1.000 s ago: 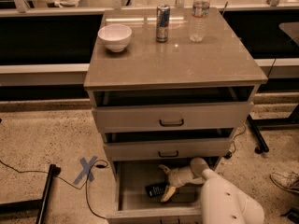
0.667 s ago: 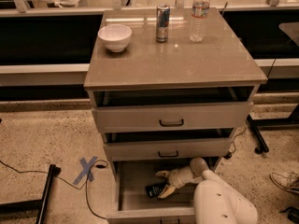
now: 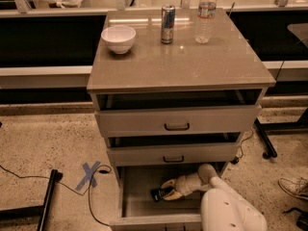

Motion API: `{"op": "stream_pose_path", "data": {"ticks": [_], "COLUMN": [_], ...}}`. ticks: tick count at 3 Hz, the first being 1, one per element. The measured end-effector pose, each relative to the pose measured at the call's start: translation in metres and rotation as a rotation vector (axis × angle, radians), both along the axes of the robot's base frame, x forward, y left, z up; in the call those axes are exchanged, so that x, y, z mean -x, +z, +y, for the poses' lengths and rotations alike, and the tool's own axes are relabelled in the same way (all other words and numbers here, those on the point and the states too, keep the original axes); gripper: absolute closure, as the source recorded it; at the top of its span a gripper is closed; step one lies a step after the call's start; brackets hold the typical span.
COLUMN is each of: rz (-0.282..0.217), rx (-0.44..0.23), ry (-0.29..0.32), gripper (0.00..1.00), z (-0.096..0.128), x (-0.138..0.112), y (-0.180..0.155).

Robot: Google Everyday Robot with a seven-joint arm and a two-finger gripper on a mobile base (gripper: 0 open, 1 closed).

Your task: Pick rxbar blueberry from bottom drawer and place on counter

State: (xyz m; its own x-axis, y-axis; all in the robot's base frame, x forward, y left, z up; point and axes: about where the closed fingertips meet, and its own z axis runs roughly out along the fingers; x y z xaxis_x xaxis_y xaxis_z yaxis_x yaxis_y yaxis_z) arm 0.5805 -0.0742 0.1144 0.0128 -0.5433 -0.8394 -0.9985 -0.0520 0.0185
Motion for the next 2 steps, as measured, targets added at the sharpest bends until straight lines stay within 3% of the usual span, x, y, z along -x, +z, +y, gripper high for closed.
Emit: {"op": "stream_pose_path", "data": {"ticks": [1,2], "rz": [0.012,-0.013], "rx": [-0.073,-0.166], "ry": [-0.057,-0.108], "gripper": [1.00,1.00], "z": [-0.008,-0.017], "x": [0.033,0.056], "y": [0.008,0.026]}}
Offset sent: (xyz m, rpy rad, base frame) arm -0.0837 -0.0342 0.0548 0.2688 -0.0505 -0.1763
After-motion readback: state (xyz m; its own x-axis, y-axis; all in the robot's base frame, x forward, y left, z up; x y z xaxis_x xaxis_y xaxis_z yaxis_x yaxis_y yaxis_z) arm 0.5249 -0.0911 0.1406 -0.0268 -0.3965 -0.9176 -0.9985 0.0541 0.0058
